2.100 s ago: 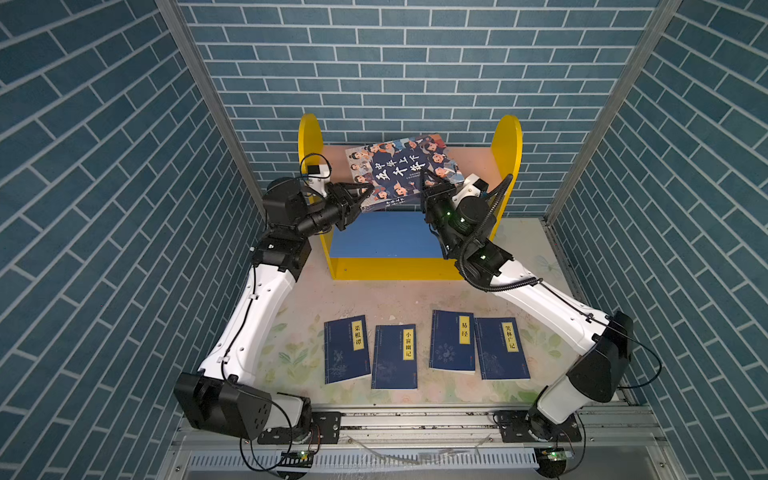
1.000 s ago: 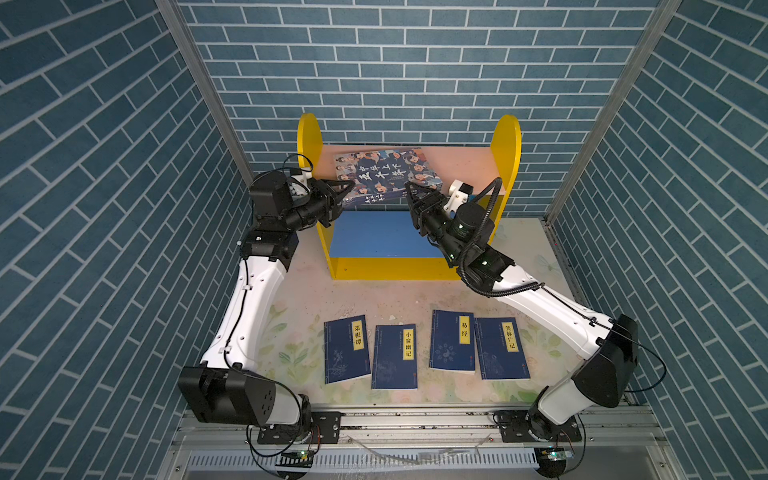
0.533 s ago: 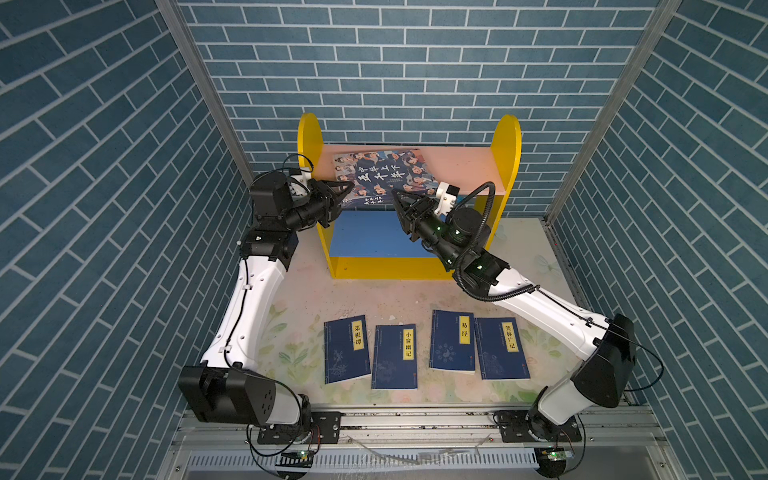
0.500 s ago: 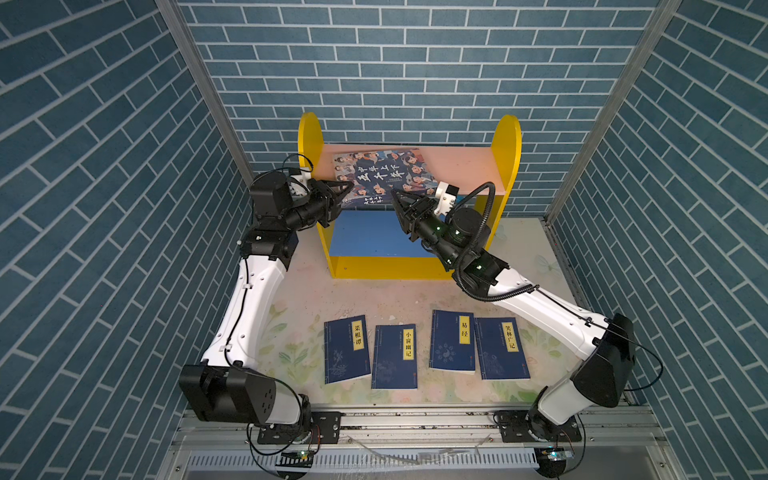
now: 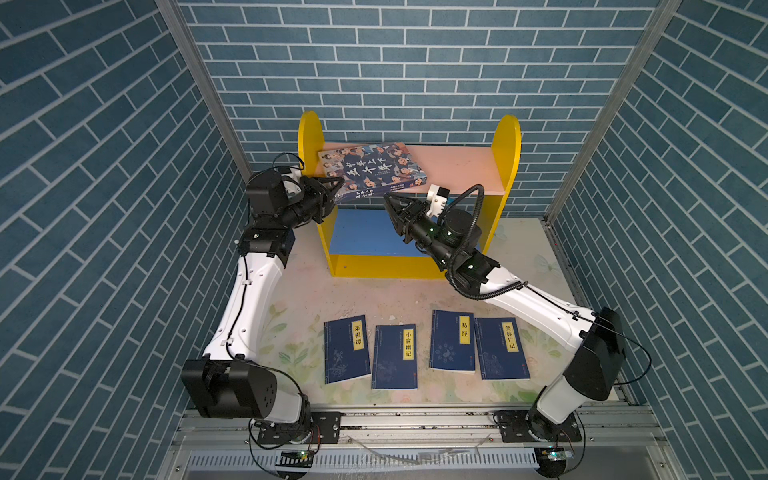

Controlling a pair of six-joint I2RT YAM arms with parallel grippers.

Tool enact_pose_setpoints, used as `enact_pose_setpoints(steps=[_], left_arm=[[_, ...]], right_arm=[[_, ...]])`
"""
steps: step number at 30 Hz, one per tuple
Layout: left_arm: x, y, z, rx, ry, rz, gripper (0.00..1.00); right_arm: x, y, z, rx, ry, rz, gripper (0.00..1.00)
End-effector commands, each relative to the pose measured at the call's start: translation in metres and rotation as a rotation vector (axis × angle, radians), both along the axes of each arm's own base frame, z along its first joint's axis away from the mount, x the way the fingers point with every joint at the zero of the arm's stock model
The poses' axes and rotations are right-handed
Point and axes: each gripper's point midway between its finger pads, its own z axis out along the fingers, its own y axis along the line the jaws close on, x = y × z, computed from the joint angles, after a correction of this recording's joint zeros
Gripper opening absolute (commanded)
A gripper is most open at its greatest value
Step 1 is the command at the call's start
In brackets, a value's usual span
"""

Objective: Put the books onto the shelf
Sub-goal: 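Lower the wrapped book flat onto the pink upper shelf with both grippers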

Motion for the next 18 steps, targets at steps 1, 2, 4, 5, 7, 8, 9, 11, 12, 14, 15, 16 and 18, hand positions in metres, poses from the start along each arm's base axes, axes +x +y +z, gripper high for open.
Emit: enact_pose_setpoints(steps=[1,2,4,5,7,8,9,11,12,14,15,16,18], left_arm=[[-0.008,0.006,0.044,0.004,-0.168,0.026,0.33],[-0.009,0.006,0.044,0.003,-0.167,0.026,0.36],[-0.010,0.006,0.044,0.003,-0.167,0.027,0.45],[-0.010,0.006,0.044,0.002,-0.167,0.028,0.49],[-0.011,0.006,0.045,0.002,-0.169,0.027,0.55],[-0.012,0.006,0.044,0.001,-0.165,0.028,0.58],[-0.012,0.006,0.044,0.001,-0.167,0.029,0.61],[-0.014,0.006,0.044,0.001,-0.166,0.028,0.65],[-0.015,0.006,0.044,0.001,-0.165,0.028,0.68],[-0.016,0.006,0.043,0.001,-0.163,0.028,0.74],[-0.018,0.006,0.043,0.001,-0.164,0.028,0.76],[-0.019,0.006,0.043,0.000,-0.162,0.028,0.78],[-0.021,0.006,0.045,0.000,-0.165,0.027,0.82]], right_arm=[[-0.006,0.009,0.011,0.040,-0.017,0.049,0.32],[-0.006,0.011,0.011,0.043,-0.021,0.059,0.32],[-0.006,0.015,0.014,0.050,-0.029,0.067,0.32],[-0.006,0.017,0.014,0.047,-0.029,0.073,0.32],[-0.005,0.019,0.015,0.050,-0.031,0.073,0.32],[-0.004,0.021,0.014,0.049,-0.029,0.075,0.32],[-0.003,0.023,0.012,0.048,-0.026,0.076,0.32],[-0.002,0.026,0.011,0.055,-0.024,0.080,0.32],[-0.004,0.030,0.011,0.054,-0.027,0.103,0.32],[-0.004,0.033,0.011,0.055,-0.027,0.111,0.32],[-0.003,0.034,0.010,0.056,-0.026,0.113,0.32],[-0.003,0.035,0.010,0.057,-0.024,0.116,0.32],[-0.001,0.039,0.009,0.058,-0.023,0.122,0.32]])
